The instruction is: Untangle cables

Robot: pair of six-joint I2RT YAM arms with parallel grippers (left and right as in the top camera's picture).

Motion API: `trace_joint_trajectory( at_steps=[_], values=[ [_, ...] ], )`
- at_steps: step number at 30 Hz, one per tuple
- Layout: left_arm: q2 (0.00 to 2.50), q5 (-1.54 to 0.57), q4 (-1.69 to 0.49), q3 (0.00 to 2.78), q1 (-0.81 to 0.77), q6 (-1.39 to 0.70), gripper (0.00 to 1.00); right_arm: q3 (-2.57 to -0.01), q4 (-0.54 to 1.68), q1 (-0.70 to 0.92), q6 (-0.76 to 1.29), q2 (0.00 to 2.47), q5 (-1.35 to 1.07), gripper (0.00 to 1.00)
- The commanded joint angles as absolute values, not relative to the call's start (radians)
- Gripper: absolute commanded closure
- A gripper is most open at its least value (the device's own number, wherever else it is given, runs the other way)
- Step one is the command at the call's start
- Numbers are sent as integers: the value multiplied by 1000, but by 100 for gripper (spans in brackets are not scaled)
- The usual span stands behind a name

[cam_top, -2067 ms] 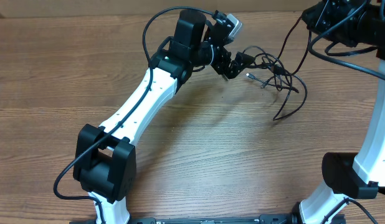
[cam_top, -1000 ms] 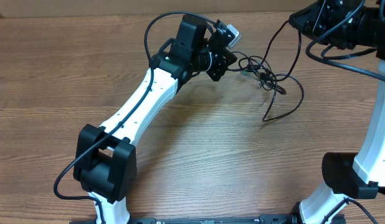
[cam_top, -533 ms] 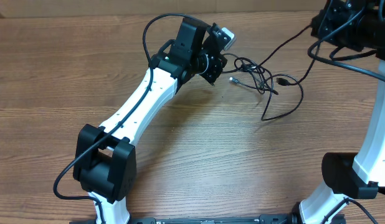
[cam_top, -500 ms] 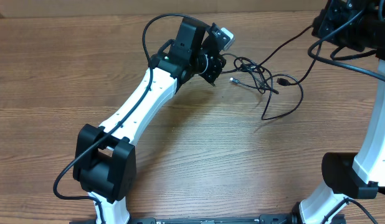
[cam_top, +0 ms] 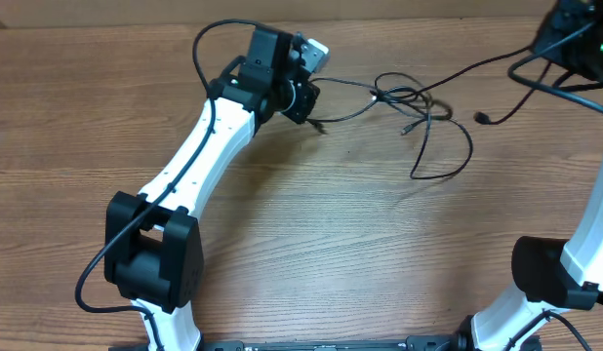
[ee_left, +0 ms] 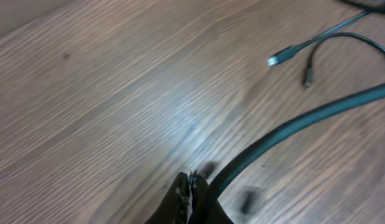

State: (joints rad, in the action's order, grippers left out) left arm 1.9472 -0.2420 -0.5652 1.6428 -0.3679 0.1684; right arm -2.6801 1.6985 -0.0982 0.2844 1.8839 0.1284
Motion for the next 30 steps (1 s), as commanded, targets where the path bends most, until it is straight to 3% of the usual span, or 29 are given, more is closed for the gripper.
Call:
trace_joint_trajectory(
  at_steps=[1,18,20,22,23,24,25,30],
  values=[
    [1958,-190,-575,1660,-335,186,96,-2683,1686,-141,292,1857,210,96],
    [1958,-146,-628,1660,-267,179,96,-2683,1684,-373,313,1857,211,96],
    [1958,-146,-628,1660,-268,179,92,-2683,1683,-374,313,1857,203,96],
    [1958,-150,-628,1660,-268,176,66,-2683,1682,-374,313,1857,184,96],
    [1958,-150,-628,1660,-269,175,49,-2683,1682,-373,313,1857,171,96],
    [1958,-153,-628,1660,-270,175,14,-2683,1682,-373,313,1857,158,96],
    [1958,-158,-628,1660,-270,173,0,-2683,1682,-373,313,1857,146,96],
    [1958,-216,-627,1660,-270,168,0,-2683,1686,-373,306,1857,68,96]
  ],
)
